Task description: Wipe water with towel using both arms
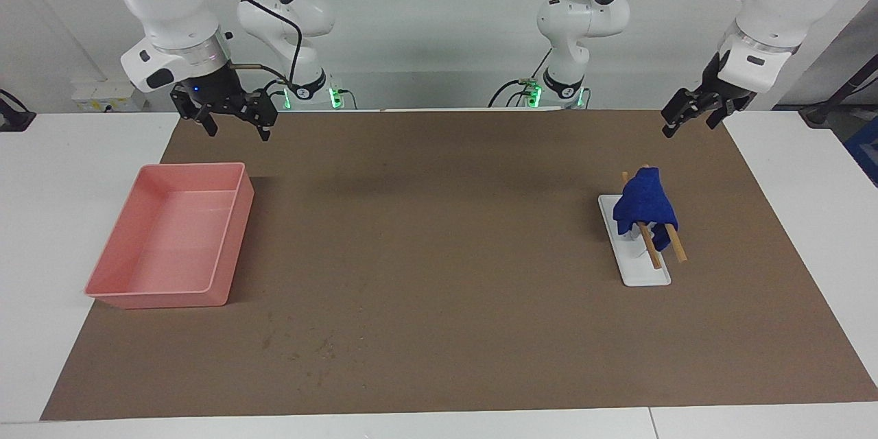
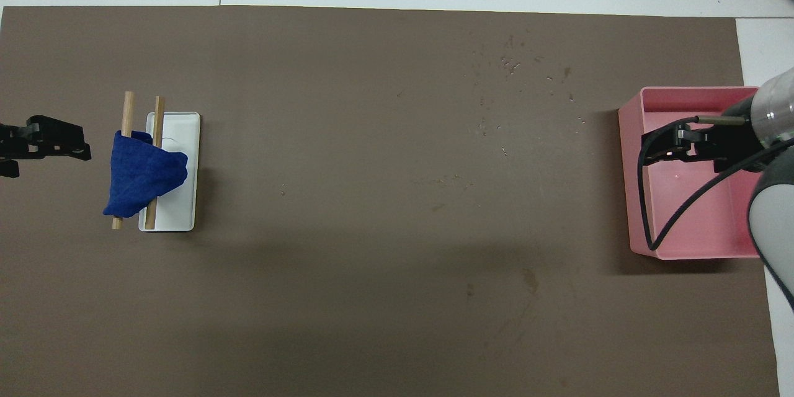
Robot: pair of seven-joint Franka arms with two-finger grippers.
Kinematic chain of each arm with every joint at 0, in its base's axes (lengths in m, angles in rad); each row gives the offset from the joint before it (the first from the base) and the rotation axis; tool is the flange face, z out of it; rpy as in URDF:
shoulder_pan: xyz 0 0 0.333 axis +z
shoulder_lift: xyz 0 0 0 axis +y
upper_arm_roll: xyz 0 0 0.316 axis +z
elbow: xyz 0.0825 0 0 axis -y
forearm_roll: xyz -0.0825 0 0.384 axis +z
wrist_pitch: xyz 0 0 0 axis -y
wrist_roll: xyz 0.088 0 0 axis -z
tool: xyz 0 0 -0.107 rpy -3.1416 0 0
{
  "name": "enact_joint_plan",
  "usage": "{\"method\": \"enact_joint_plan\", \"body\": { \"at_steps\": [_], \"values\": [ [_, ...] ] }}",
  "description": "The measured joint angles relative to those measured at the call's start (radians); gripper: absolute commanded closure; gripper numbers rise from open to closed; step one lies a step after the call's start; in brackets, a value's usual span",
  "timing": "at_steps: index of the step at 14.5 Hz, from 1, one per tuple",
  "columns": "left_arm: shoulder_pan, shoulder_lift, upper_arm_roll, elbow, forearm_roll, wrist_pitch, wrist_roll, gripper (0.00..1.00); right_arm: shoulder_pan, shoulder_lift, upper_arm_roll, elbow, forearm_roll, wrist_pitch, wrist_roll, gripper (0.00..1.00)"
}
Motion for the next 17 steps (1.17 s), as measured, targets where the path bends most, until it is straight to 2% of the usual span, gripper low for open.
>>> {"method": "enact_joint_plan", "body": {
  "at_steps": [5,11,17],
  "values": [
    [0.002,-0.031,0.007,-0.170,0.018,0.154,-0.005,0.00,0.000,0.000,0.000,0.000,0.000,0.000,0.000,0.00],
    [0.004,-0.033,0.008,-0.350,0.049,0.263,0.024,0.00,0.000,0.000,0.000,0.000,0.000,0.000,0.000,0.00],
    [0.004,-0.035,0.007,-0.457,0.050,0.372,0.038,0.00,0.000,0.000,0.000,0.000,0.000,0.000,0.000,0.00]
  ]
}}
